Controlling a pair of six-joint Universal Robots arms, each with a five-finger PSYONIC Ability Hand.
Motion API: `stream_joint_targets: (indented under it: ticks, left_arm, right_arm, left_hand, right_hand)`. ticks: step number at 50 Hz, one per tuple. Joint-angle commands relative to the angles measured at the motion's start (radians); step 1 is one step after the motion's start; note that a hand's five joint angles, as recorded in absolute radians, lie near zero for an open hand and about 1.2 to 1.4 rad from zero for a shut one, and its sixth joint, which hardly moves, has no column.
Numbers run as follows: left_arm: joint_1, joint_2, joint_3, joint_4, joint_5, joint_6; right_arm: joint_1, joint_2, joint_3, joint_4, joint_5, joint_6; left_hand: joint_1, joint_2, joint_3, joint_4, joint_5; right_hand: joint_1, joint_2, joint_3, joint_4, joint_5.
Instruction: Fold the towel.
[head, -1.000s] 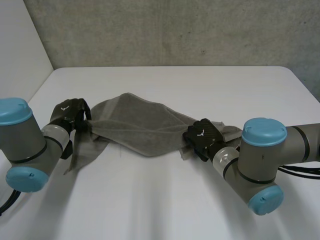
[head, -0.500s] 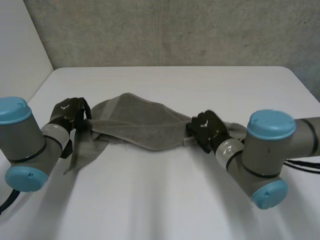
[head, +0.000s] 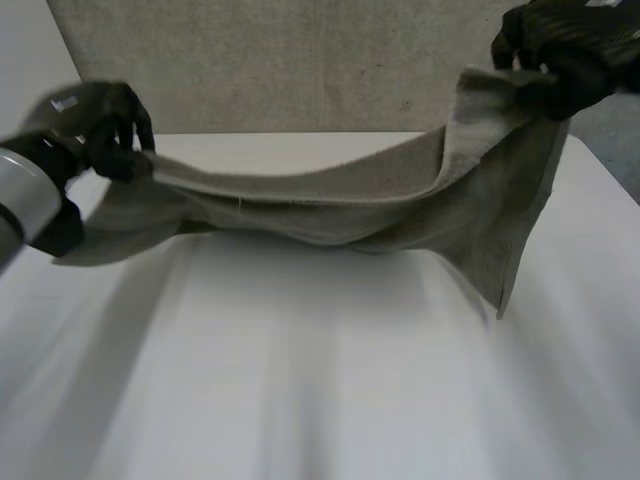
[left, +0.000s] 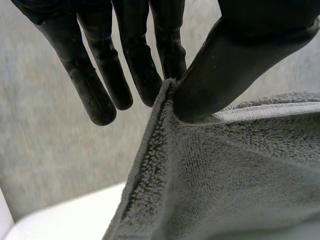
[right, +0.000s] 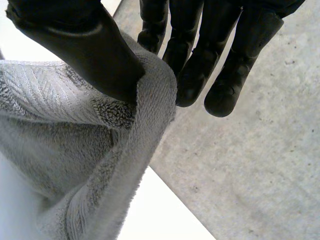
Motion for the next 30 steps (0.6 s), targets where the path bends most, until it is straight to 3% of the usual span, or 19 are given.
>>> stream_joint_targets:
  ticks: [1,10,15,21,24,30]
  left_arm:
    - [0.016,0.053,0.099,-0.1,0.037,0.056]
    - [0.018,-0.153,0.185,-0.12,0.03,0.219]
    - [0.02,-0.401,0.419,-0.114,0.018,0.299]
    - [0.012,-0.547,0.733,-0.096,-0.029,0.294]
    - [0.01,-0.602,1.025,-0.028,-0.1,0.255]
    - [0.001,-0.576,1.124,0.079,-0.121,0.152]
  right_arm:
    - [-0.03,0.044,-0.117,0.093,-0.049,-0.127]
    - [-0.009,0.236,-0.201,0.082,-0.034,-0.239]
    - [0.117,0.432,-0.348,-0.109,0.023,-0.167]
    - [0.142,0.512,-0.441,-0.381,0.09,-0.035]
    - [0.145,0.504,-0.499,-0.637,0.148,0.125]
    - [0.137,0.444,-0.51,-0.733,0.202,0.258]
  left_hand:
    - [0.146,0.064,0.664,0.038,0.091]
    - [0.146,0.064,0.664,0.038,0.091]
    - [0.146,0.064,0.664,0.038,0.091]
    - [0.146,0.064,0.664,0.038,0.091]
    - [0.146,0.064,0.664,0.038,0.091]
    - [0.146,0.064,0.664,0.038,0.091]
  right_hand:
    - [0.076,0.087,0.077,0.058,0.066]
    - [0.076,0.087,0.077,0.058,0.066]
    - [0.076,0.087,0.077,0.058,0.066]
    - [0.076,0.087,0.077,0.058,0.066]
    - [0.076,0.087,0.077,0.058,0.066]
    - [0.076,0.087,0.077,0.058,0.066]
